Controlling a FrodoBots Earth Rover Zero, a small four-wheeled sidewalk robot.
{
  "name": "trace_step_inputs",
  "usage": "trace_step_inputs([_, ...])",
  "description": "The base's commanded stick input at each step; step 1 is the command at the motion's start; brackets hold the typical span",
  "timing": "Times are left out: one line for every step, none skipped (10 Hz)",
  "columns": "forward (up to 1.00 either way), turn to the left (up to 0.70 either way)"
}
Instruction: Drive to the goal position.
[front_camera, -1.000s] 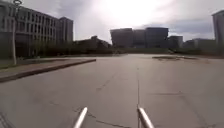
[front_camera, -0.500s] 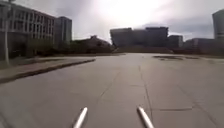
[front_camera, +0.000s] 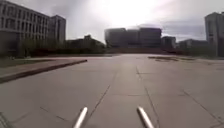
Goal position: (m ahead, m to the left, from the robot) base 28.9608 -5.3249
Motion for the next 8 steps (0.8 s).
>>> trace_step_inputs([1.00, -0.27])
trace_step_inputs([1.00, -0.27])
trace_step_inputs([1.00, -0.27])
trace_step_inputs([1.00, -0.27])
trace_step_inputs([1.00, -0.27])
trace_step_inputs([1.00, -0.27])
trace_step_inputs([1.00, -0.27])
trace_step_inputs([1.00, -0.27])
